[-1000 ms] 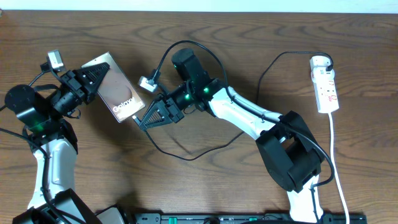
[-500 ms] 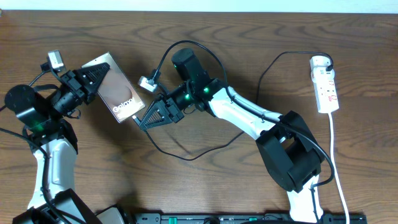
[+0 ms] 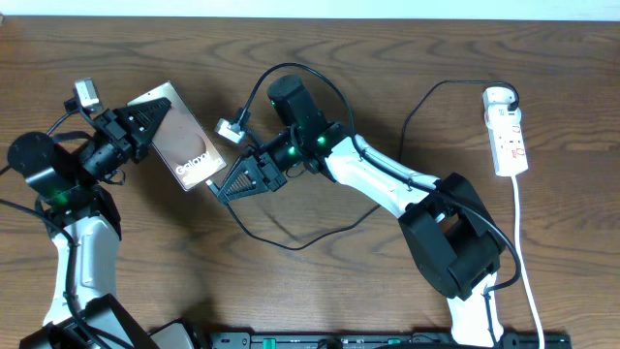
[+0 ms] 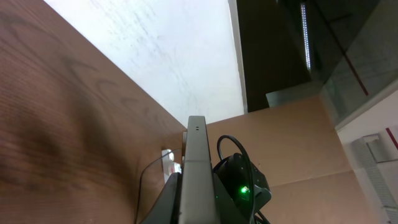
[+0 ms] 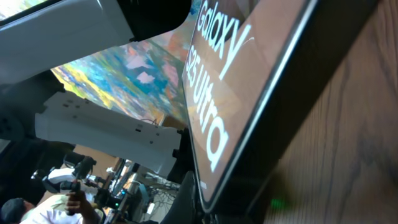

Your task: Plug charger to phone and switch on socket

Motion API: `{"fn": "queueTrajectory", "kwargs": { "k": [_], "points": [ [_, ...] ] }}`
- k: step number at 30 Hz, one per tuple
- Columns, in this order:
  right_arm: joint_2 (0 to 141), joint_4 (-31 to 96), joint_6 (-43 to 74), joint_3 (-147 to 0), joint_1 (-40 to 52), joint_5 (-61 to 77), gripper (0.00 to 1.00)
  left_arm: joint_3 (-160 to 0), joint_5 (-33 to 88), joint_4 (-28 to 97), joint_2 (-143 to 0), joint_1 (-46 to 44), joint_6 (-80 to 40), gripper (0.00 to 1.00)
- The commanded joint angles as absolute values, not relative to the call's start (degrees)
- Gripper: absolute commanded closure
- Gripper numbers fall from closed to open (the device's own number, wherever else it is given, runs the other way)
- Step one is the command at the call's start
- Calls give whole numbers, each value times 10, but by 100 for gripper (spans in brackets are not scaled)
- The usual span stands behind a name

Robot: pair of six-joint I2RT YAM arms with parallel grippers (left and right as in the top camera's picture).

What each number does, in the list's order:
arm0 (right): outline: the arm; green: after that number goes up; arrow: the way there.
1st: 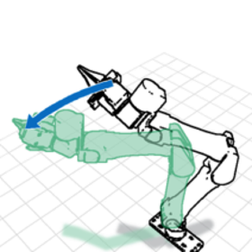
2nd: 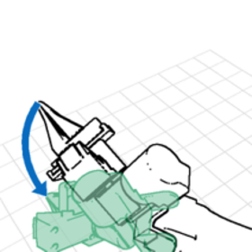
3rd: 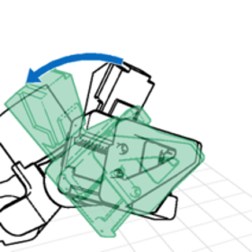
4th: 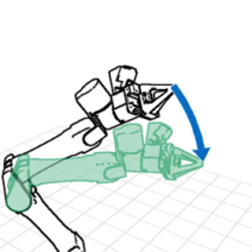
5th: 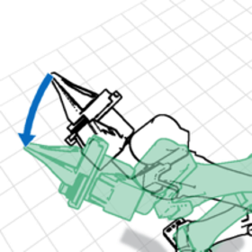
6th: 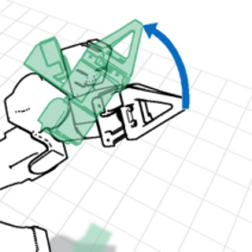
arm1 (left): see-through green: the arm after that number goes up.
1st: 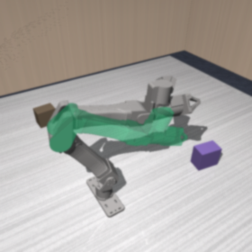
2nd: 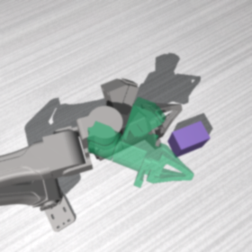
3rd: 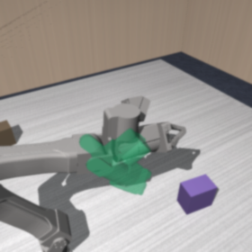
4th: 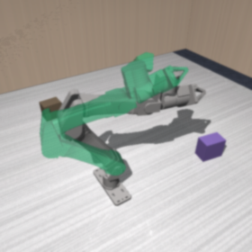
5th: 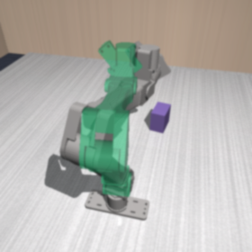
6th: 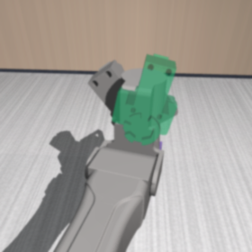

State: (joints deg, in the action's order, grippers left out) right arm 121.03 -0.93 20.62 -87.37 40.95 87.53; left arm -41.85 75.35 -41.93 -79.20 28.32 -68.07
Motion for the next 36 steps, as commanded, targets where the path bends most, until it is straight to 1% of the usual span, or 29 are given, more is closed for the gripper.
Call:
{"fn": "queueTrajectory", "kwargs": {
  "k": [1, 36],
  "points": [
    [1216, -9, 206, -877, 412, 891, 99, -424, 768, -426, -787, 281, -675, 93],
    [1216, -9, 214, -877, 408, 886, 99, -424, 774, -426, -787, 281, -664, 93]
  ]
}}
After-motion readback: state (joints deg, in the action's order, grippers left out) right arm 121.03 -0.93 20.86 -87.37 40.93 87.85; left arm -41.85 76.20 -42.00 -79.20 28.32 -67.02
